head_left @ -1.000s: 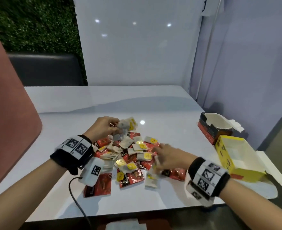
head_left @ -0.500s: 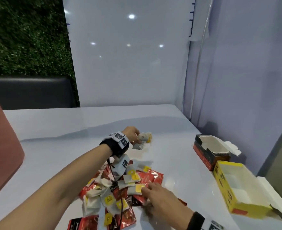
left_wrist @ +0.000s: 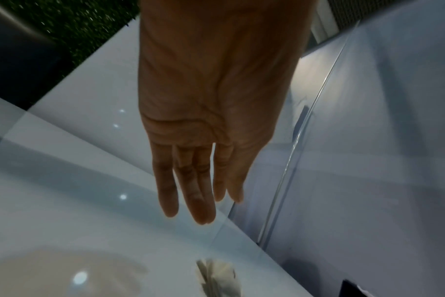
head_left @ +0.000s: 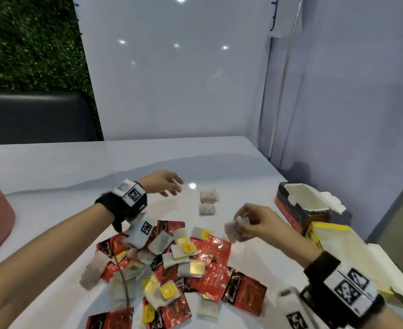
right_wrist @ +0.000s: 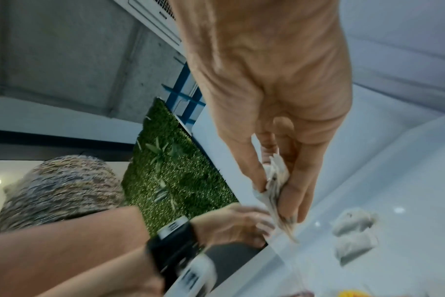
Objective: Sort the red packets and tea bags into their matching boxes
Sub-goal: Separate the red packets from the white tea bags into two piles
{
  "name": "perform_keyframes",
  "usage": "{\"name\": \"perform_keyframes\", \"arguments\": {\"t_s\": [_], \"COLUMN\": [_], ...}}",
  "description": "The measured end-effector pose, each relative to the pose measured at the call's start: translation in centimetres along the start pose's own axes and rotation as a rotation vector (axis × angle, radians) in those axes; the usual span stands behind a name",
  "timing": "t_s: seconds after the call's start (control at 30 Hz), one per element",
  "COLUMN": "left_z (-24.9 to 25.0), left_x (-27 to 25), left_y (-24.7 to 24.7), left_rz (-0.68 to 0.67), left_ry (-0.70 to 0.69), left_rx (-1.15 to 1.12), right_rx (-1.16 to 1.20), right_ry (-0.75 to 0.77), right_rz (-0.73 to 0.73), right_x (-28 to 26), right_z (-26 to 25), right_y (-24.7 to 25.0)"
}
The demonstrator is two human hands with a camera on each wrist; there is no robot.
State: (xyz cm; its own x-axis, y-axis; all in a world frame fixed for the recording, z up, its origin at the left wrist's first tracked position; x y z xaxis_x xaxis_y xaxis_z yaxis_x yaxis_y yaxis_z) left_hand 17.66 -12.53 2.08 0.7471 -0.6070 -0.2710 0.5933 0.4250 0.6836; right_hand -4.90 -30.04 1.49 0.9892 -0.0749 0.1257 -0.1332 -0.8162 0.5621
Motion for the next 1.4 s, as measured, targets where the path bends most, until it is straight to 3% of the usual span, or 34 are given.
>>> {"name": "perform_keyframes", "arguments": {"t_s": [0.1,0.3,0.47,0.6,0.77,0.9,1.03,1.2,1.4], "left_z": [-3.1,-8.6,-8.9,-7.0,-6.0,-5.9,-5.8,-5.3,-5.2], "left_x": [-3.8,-7.4,-6.8,-4.8,-3.2,-3.2,-3.6,-4.8,-7.7], "left_y": [1.8,2.6,0.6,-1.7,-4.2,-4.4,-3.6,-2.6,0.8], "left_rz": [-0.029,-0.05,-0.097,-0.039,-0.029,-0.038,-0.066,-0.067,0.046], "left_ry": [0.039,0.191,0.282,0.208,0.239,0.269,0.274,0.227,0.12], "left_rx": [-0.001,0.125,0.31,0.449,0.546,0.553,0.488,0.362,0.097], "right_rx": [0.028,-0.539,-0.826,-0.818,-0.745,-0.757,-0.601,-0.3,-0.363], "right_ry": [-0.02,-0.001,-0.03,0.004,-0.199,-0.272,-0.326,-0.368,-0.265], "right_rz": [0.061,0.034,-0.228,-0.208,-0.507,-0.396,-0.377,-0.355,-0.181], "right_x": [4.3,12.5,12.6,9.7,5.2,4.6,5.0,4.4,3.3], "right_z": [0.4,2.2,2.8,0.8,1.3,2.7,2.8,2.0,-0.9], "right_y": [1.1,-2.4,-5.1,-5.1,-7.0,-8.8,-9.2,-6.9,-1.8]}}
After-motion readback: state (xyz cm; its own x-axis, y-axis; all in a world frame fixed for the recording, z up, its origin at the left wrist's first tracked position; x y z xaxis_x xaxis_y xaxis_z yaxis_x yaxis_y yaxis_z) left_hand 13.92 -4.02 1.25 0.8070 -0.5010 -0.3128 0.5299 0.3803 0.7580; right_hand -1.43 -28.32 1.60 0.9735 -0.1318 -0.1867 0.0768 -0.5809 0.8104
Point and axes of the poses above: each hand's wrist, its own x-axis towards the middle knuckle, its own y-axis out of the back of the hand, z = x × y, the point moved 4 cm from there along x, towards the middle knuckle, and after that the axes turned 7 degrees about y, right-handed, at the moved point
